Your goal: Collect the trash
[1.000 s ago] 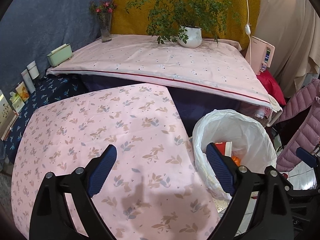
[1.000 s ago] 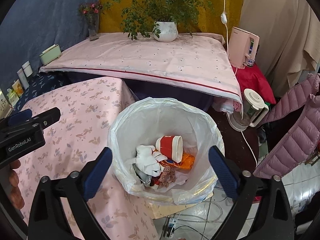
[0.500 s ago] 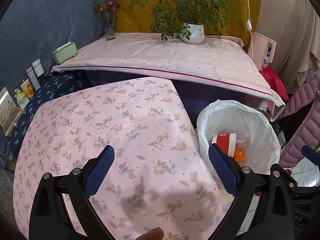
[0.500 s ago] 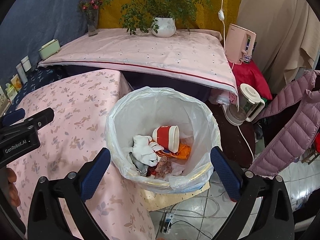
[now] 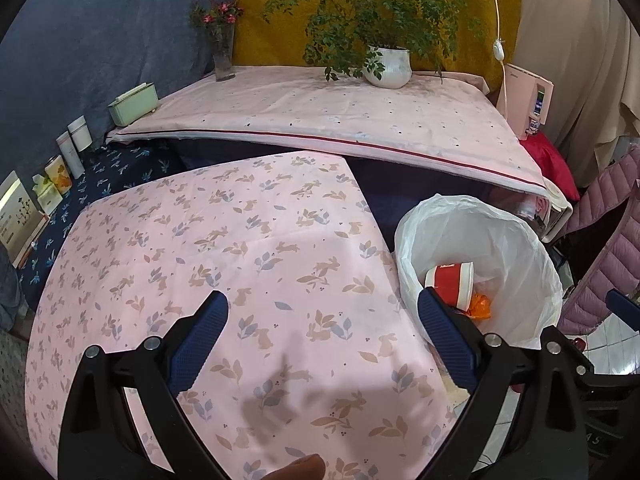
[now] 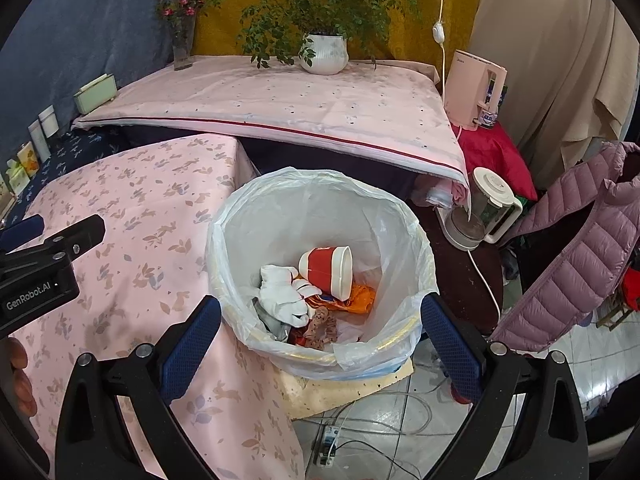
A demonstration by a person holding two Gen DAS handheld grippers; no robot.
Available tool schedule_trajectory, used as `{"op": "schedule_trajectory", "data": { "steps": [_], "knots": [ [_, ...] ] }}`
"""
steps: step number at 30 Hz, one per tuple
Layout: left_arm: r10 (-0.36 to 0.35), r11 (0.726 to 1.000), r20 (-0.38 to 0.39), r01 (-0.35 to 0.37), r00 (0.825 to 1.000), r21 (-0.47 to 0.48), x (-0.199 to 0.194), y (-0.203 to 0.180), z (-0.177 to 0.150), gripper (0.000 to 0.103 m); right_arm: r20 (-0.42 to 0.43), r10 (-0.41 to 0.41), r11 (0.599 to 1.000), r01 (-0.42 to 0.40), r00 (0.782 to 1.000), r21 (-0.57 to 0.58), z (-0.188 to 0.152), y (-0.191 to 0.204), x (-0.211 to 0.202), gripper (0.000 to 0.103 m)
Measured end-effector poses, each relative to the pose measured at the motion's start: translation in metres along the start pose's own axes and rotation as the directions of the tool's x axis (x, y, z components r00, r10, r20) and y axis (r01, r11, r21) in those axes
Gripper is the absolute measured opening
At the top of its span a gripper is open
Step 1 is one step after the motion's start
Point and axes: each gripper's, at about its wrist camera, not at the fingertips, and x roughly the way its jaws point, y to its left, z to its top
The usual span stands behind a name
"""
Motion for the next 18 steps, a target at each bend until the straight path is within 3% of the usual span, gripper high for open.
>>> {"op": "schedule_trajectory", "data": {
  "steps": [18],
  "knots": [
    [0.005, 1.000, 0.001, -0.005, 1.000, -0.015, -0.0008, 0.0006, -0.0022, 0.091, 0.003, -0.002, 1.000, 0.002, 1.000, -0.006, 0.0017, 0.0044, 0.0001, 0.096]
  ]
}}
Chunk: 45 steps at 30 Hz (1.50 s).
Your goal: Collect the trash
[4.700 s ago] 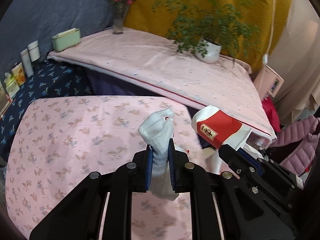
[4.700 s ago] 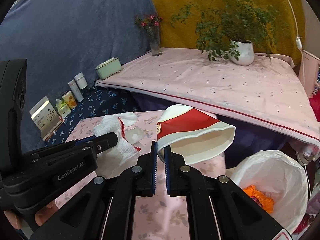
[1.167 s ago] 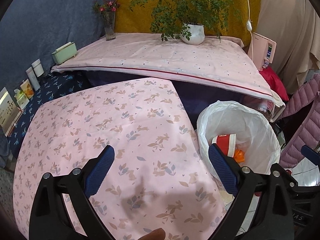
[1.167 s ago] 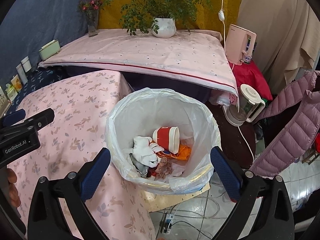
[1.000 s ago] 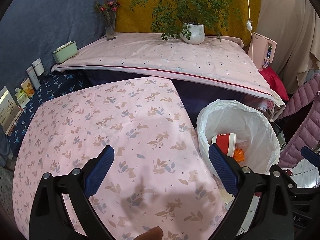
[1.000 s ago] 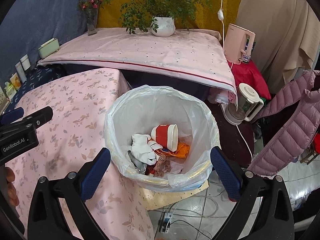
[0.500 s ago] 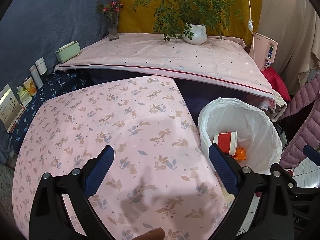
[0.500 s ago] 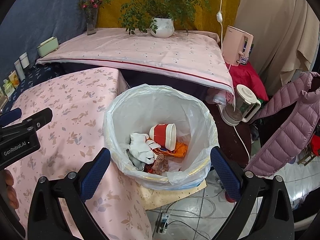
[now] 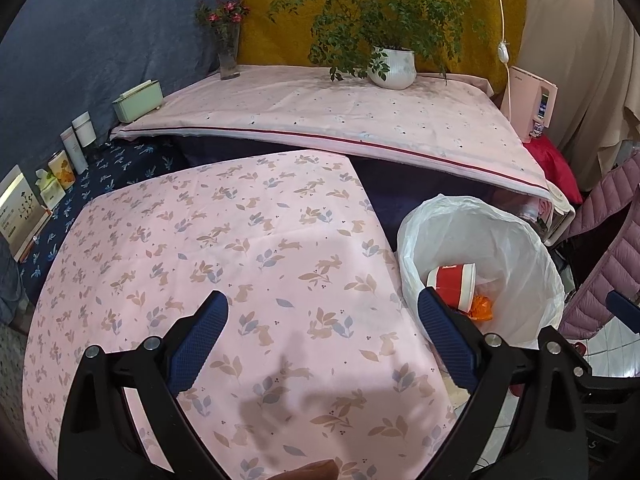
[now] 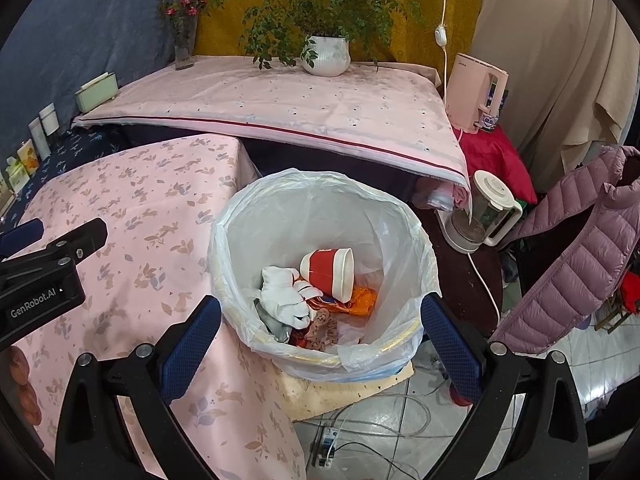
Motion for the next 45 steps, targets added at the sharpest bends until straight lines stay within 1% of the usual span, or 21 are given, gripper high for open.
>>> {"op": "schedule_trajectory", "data": {
  "steps": [24, 29, 45],
  "knots": [
    [-0.003, 1.000, -0.005, 0.003, 1.000, 0.014, -0.0016, -0.0049, -0.0050, 0.091, 0.007, -0.010, 1.000, 0.010, 1.000, 0.001, -0.0031, -0.0021, -0.0027, 0.096],
    [-0.006, 1.000, -0.006, 0.006, 1.000, -0.003, -0.0034, -0.0027, -0.0044, 0.091, 0.003, -0.009, 1.000, 0.009, 1.000, -0.001, -0.0035, -0.0012, -0.0032, 0.096],
    [-0.002, 1.000, -0.010, 0.002, 1.000, 0.006, -0.0004, 0.0033, -0.0041, 0.091, -0.001, -0.004, 1.000, 0.004, 1.000, -0.010, -0.0047, 0.0049, -0.0021, 0.096]
  ]
}}
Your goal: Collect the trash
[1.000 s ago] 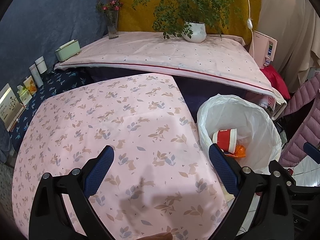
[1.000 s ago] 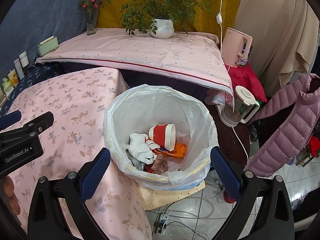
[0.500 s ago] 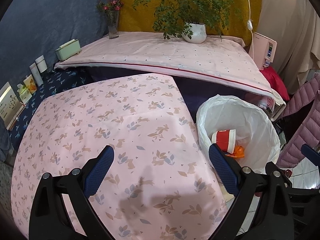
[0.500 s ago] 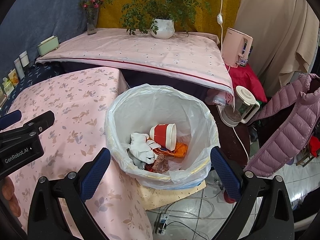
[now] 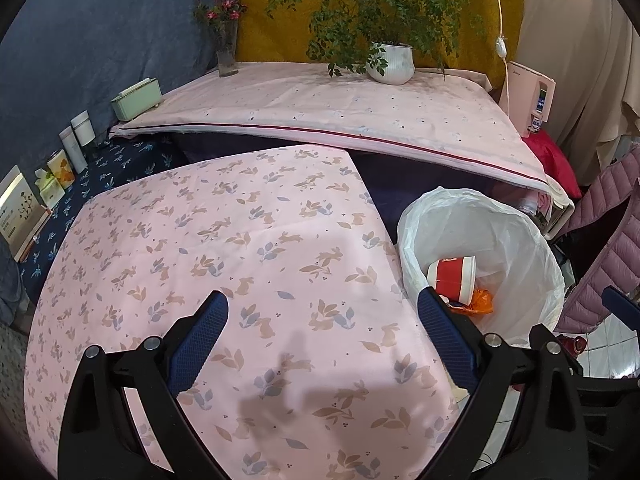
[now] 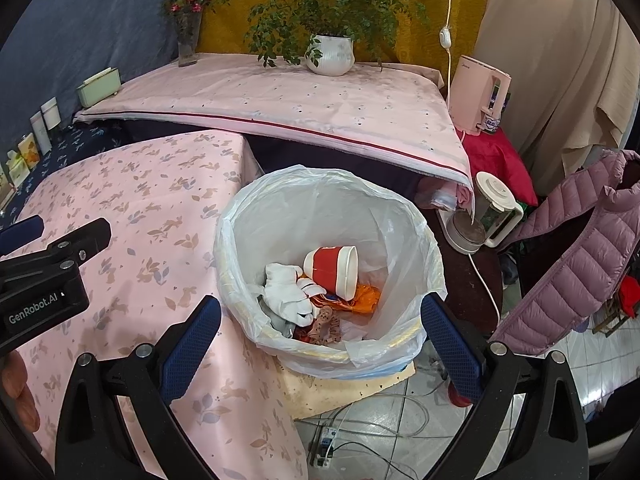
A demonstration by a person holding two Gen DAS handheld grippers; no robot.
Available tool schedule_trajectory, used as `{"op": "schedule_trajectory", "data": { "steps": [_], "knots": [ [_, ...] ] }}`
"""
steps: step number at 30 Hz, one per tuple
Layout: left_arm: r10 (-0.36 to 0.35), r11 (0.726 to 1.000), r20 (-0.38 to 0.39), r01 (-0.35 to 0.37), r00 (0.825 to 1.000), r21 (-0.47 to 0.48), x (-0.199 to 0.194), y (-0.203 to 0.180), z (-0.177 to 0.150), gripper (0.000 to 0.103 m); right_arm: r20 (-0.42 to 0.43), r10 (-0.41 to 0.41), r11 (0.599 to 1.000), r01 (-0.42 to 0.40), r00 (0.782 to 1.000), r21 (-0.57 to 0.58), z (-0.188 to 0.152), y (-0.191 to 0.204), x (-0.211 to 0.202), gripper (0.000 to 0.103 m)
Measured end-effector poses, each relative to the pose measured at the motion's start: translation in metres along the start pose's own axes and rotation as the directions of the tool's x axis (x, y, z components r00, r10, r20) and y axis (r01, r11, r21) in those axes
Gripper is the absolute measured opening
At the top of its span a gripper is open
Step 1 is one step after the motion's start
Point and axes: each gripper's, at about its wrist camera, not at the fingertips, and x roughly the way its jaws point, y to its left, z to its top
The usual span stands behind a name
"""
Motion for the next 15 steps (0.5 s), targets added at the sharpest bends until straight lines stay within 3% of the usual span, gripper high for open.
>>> {"op": "schedule_trajectory", "data": {
  "steps": [15],
  "knots": [
    [-0.005, 1.000, 0.000, 0.005, 1.000, -0.004, 0.0043, 0.0053, -0.0027, 0.091, -0.001, 0.002, 1.000, -0.002, 1.000, 0.001, -0.0009, 0.0028, 0.0043, 0.096]
  ]
}}
